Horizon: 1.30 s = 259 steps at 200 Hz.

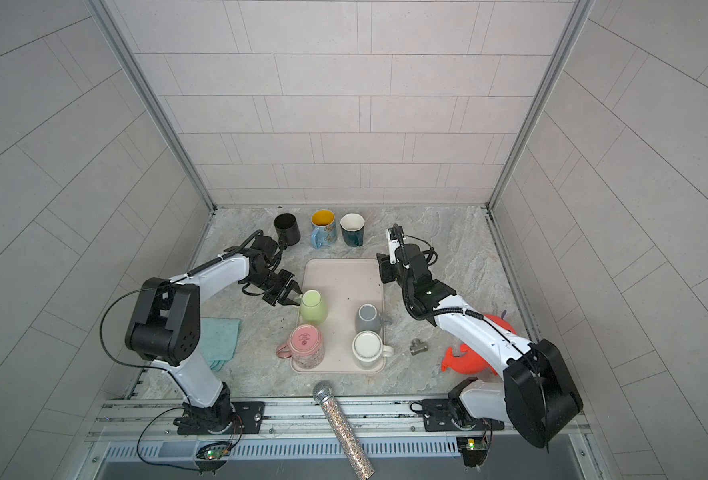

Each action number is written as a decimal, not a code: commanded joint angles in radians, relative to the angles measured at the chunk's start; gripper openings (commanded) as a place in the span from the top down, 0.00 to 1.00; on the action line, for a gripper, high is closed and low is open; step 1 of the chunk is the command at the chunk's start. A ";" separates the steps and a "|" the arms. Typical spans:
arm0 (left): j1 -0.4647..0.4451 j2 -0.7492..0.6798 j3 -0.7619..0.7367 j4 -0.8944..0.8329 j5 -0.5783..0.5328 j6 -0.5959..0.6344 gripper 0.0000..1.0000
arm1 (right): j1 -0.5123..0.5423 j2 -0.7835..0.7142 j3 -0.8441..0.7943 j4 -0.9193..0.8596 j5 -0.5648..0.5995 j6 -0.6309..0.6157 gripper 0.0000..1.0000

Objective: Turn the mug right side up
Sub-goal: 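Grasp the upside-down light green mug's handle with the left gripper, then lift and turn the light green mug upright with the left gripper while the right approaches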

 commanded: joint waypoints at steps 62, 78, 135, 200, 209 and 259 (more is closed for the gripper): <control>0.004 0.071 0.049 0.072 0.029 -0.031 0.88 | -0.002 0.034 0.013 0.012 0.038 -0.007 0.50; 0.005 0.082 0.065 0.088 0.039 -0.036 0.97 | -0.002 0.041 0.016 0.013 0.038 -0.007 0.50; 0.004 0.078 0.160 0.158 0.066 0.053 1.00 | -0.004 0.035 0.025 -0.007 0.045 -0.015 0.49; -0.007 -0.080 0.193 0.364 0.092 0.255 1.00 | -0.004 0.014 0.063 -0.070 0.015 -0.003 0.58; -0.013 -0.093 0.189 0.389 0.110 0.277 1.00 | -0.003 0.010 0.067 -0.077 0.012 -0.001 0.61; -0.068 -0.168 0.140 0.615 0.193 0.361 1.00 | -0.002 -0.017 0.105 -0.130 -0.031 0.011 0.74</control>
